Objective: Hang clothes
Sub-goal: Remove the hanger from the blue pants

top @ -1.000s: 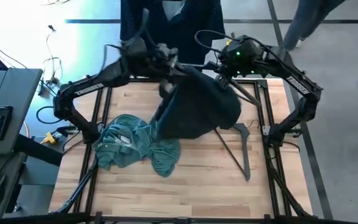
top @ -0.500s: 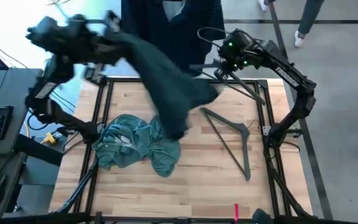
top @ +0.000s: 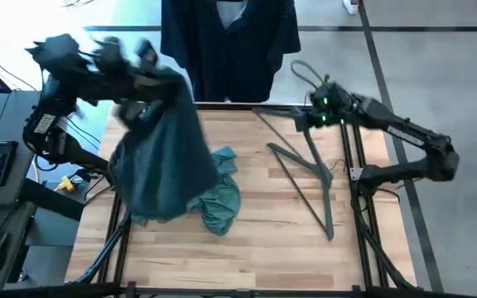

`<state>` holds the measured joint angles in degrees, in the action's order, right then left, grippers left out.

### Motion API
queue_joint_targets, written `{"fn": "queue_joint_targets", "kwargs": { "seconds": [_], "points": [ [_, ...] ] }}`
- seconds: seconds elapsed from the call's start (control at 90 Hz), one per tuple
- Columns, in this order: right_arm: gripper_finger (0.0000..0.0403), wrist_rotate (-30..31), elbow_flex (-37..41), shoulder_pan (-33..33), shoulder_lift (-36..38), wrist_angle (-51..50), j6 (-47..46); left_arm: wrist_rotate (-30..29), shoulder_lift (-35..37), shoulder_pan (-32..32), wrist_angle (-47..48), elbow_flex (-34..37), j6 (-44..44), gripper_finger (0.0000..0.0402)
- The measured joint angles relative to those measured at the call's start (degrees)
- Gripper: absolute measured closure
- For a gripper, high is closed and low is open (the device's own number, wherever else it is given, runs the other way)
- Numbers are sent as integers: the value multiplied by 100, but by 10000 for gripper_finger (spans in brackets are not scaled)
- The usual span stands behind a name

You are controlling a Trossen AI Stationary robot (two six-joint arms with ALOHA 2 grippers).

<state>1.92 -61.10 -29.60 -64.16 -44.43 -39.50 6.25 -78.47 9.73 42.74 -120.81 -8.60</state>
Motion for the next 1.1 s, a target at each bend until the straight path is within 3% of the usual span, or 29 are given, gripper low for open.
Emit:
{"fn": "queue_joint_targets", "kwargs": {
  "seconds": [0.156, 0.278, 0.422, 0.589, 0.667, 0.911, 1.1],
  "points": [
    [381, 62, 893, 275, 507, 614, -802, -529, -729, 322, 2962, 55, -594, 401],
    [381, 176, 1256, 441, 670, 957, -989, -996, -1315, 610, 4057, 600, -355, 401],
    [381, 432, 1668, 572, 642, 1138, -1172, -938, -1842, 720, 3517, 1845, 341, 401],
    [381, 477, 2238, 598, 651, 1754, -1285, 389, -2240, 682, 2533, 3141, 870, 401],
    [381, 530, 2421, 602, 664, 1848, -1293, 704, -2416, 626, 2438, 3598, 964, 401],
    [362, 658, 2951, 604, 682, 1932, -1139, 891, -2257, 540, 2518, 4817, 1078, 401],
    [356, 812, 3058, 602, 682, 1935, -662, 678, -1971, 637, 2564, 5243, 346, 396]
  ]
}}
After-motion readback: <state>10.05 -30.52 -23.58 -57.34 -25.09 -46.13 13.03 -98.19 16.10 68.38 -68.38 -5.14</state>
